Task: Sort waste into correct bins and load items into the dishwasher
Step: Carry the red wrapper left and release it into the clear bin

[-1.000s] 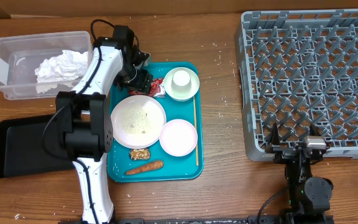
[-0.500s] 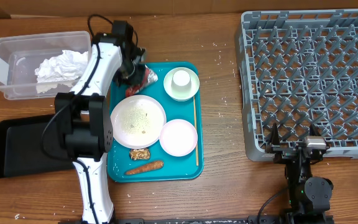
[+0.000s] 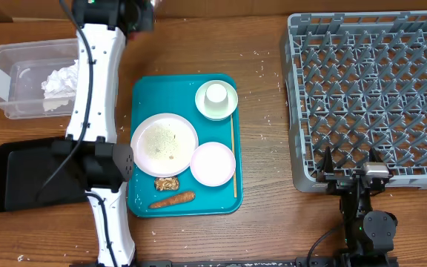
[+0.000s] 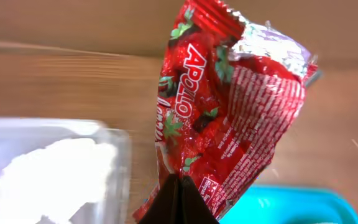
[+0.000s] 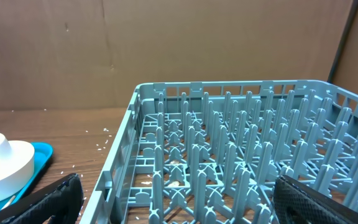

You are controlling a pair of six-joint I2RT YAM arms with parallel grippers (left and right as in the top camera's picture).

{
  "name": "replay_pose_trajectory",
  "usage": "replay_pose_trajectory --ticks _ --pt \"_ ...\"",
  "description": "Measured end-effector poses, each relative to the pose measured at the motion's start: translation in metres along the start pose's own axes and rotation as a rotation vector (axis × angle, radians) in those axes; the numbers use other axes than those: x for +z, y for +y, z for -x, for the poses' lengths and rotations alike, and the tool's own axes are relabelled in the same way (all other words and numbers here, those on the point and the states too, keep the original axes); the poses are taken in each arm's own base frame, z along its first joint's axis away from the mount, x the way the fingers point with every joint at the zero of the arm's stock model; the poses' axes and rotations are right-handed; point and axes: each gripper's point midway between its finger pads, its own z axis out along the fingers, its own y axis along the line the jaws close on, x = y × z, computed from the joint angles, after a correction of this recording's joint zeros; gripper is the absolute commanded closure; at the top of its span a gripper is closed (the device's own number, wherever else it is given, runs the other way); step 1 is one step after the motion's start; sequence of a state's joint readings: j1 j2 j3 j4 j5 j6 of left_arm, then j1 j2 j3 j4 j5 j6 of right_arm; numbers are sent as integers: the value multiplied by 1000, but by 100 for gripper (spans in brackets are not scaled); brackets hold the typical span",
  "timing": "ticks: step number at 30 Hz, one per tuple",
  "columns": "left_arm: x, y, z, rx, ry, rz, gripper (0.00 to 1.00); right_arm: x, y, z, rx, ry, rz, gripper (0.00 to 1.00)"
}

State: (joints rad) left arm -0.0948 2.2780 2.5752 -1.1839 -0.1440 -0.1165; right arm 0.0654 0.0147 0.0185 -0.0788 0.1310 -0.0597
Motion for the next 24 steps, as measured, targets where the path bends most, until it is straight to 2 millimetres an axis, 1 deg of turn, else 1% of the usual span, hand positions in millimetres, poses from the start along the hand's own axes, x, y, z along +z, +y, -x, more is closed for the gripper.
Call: replay_pose_trajectory --ticks 1,2,5,6,7,8,9,11,13,14,15,16,17,20,22,24 --pt "-4 21 7 -83 -26 75 96 0 0 0 0 0 0 0" --pt "-4 33 7 -122 -29 104 96 0 0 0 1 0 0 0" --pt "-3 76 3 -266 -21 192 96 0 0 0 0 0 0 0" --pt "-2 91 1 -316 -20 218 93 0 0 0 0 0 0 0" --pt "-2 107 0 -365 -22 242 84 0 0 0 0 0 0 0" --pt "-2 125 -2 -427 -26 272 80 0 0 0 0 0 0 0" --pt "-2 136 -5 -464 -25 290 80 0 0 0 0 0 0 0" --pt "1 167 -14 -560 -16 340 79 0 0 0 0 0 0 0" --pt "5 188 -26 -620 6 373 82 0 0 0 0 0 0 0" --pt "7 195 -31 -639 15 384 82 0 0 0 0 0 0 0" --pt "9 202 -37 -657 31 392 77 0 0 0 0 0 0 0" --pt "11 209 -46 -677 56 402 66 0 0 0 0 -1 0 0" --pt "11 212 -51 -690 70 406 57 0 0 0 0 0 0 0" --pt "12 221 -65 -723 117 417 43 0 0 0 1 0 0 0" --pt "10 222 -73 -734 150 417 38 0 0 0 0 0 0 0" --pt "9 219 -82 -739 192 411 37 0 0 0 0 0 0 0"
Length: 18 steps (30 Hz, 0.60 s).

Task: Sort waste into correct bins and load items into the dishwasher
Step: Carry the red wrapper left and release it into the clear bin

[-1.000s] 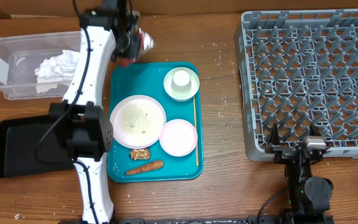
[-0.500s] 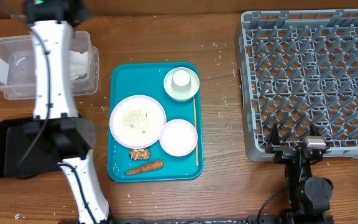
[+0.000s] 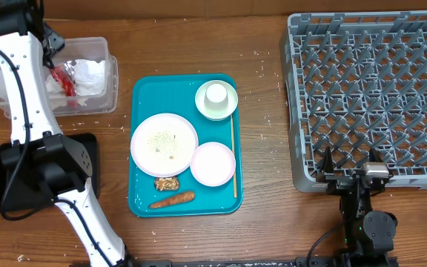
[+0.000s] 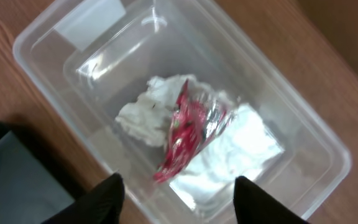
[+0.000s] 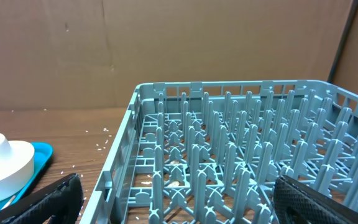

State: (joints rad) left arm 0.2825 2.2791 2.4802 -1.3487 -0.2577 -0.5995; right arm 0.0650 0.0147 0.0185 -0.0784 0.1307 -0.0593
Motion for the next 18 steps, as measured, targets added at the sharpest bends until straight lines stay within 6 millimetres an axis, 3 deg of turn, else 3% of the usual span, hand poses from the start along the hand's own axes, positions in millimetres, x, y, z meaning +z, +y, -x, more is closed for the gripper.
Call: replay_pose_trajectory --ticks 5,10,12,14,15,16,18 --pt "-2 0 -30 25 140 -27 37 0 0 0 0 0 0 0" --pt "-18 -34 -39 120 193 -235 36 0 0 0 0 1 0 0" --pt "-37 -44 -42 157 188 -305 36 0 0 0 0 0 0 0" --pt "-69 -53 -43 200 153 -374 33 0 0 0 0 0 0 0" --pt "-85 -57 -43 220 128 -397 28 0 0 0 0 0 0 0" --pt "-105 -60 -44 237 97 -422 0 0 0 0 0 0 0 0" --pt "-144 -61 -46 265 28 -456 0 0 0 0 0 0 0 0"
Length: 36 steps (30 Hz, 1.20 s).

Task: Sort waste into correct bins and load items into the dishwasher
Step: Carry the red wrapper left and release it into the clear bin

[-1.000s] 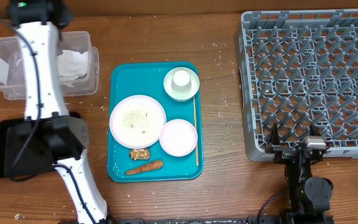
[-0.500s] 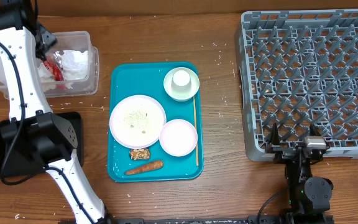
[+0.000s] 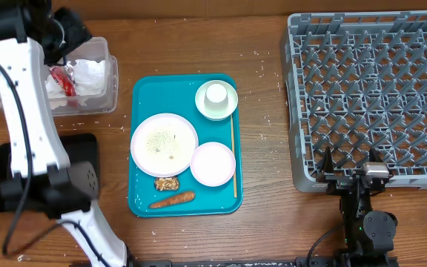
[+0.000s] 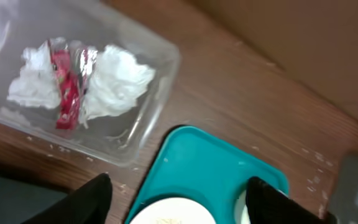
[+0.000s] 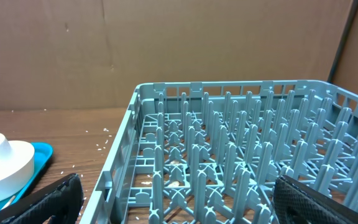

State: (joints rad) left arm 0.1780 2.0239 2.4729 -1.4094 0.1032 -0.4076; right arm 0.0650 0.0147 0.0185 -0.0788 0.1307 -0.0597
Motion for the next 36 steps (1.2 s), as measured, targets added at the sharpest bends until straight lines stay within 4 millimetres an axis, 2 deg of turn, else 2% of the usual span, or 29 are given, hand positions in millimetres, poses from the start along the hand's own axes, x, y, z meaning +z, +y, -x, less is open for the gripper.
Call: replay_pose_trajectory --ticks 3,5,7,13,15,17,21,27,31,36 --pt "-39 -17 -7 39 -56 -19 0 0 0 0 1 0 0 0" --pt "-53 -17 -13 44 -56 -16 0 0 0 0 0 0 0 0" --pt "-56 -11 -22 39 -24 3 0 0 0 0 0 0 0 0" --pt "-43 8 -60 23 161 81 0 0 0 0 0 0 0 0" --pt "-40 7 -65 23 187 76 0 0 0 0 0 0 0 0" --pt "-40 -2 -69 50 213 20 0 0 0 0 1 0 0 0" --pt "-46 -33 -82 110 284 -175 0 0 0 0 0 0 0 0" --pt "-55 -62 -95 154 336 -336 0 0 0 0 0 0 0 0" --pt "-57 -84 -112 220 364 -371 0 0 0 0 0 0 0 0" --pt "-55 -107 -138 344 374 -322 0 0 0 0 0 0 0 0"
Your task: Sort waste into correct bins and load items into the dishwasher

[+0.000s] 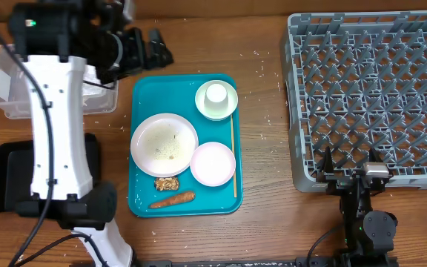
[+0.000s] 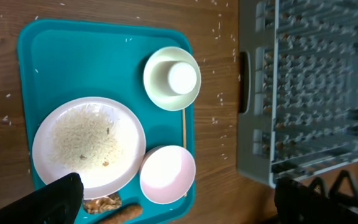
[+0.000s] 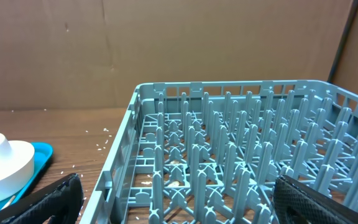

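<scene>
The teal tray (image 1: 145, 96) holds a white plate with rice (image 1: 164, 143), a pink bowl (image 1: 213, 163), a green bowl with a white cup in it (image 1: 216, 99), a chopstick (image 1: 233, 156), a carrot (image 1: 172, 199) and a brown food scrap (image 1: 167, 182). My left gripper (image 1: 144, 49) hangs open and empty over the tray's far left corner. In its wrist view the plate (image 2: 89, 142), green bowl (image 2: 171, 78) and pink bowl (image 2: 168, 174) lie below. My right gripper (image 3: 179, 205) rests open at the near edge of the grey dishwasher rack (image 1: 369, 96).
A clear bin stands at the far left, largely covered by my left arm. A black bin (image 1: 6, 178) lies at the near left. The rack (image 2: 303, 87) fills the right side. Crumbs dot the wooden table (image 1: 265, 111).
My left gripper has moved right from the clear bin's right end to above the tray's far left corner. Its camera now looks down on the tray and rack. The right arm is unmoved.
My left gripper was shut on a red snack wrapper beside the clear bin. Then it was open above the bin, with the wrapper lying on the white tissue inside. It then stood at the bin's right end, and is now over the tray, empty.
</scene>
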You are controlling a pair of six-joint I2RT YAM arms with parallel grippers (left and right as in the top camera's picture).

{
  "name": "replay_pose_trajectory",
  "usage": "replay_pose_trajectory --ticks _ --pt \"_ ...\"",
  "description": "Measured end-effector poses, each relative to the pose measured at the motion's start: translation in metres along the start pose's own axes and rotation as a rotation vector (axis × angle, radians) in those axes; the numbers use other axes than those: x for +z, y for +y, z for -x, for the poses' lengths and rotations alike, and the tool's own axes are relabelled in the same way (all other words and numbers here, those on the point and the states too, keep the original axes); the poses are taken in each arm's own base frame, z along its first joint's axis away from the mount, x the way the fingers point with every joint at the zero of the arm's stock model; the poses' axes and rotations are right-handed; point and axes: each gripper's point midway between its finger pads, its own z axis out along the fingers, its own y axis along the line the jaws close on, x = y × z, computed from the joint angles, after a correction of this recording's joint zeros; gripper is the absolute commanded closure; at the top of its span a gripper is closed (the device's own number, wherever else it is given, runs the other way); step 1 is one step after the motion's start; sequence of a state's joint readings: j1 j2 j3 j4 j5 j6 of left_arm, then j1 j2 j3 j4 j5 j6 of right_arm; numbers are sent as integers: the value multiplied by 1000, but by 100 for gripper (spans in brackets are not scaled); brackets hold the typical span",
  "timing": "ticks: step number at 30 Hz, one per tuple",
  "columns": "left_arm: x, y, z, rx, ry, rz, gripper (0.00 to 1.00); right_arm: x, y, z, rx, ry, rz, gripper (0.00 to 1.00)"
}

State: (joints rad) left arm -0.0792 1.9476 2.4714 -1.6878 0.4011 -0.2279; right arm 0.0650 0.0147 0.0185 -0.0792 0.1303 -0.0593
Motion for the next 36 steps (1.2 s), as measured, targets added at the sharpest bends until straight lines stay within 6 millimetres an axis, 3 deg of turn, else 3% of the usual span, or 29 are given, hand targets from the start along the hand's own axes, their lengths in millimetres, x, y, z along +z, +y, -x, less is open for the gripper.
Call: replay_pose_trajectory --ticks 9,28,31,36 --pt "14 -18 -10 104 8 99 0 0 0 0 0 0 0 0" --pt "14 -13 0 115 -36 143 0 0 0 0 0 -1 0 0" --pt "11 -4 11 61 -86 184 0 0 0 0 0 -1 0 0" --pt "-4 40 27 -122 -173 334 0 0 0 0 0 -1 0 0"
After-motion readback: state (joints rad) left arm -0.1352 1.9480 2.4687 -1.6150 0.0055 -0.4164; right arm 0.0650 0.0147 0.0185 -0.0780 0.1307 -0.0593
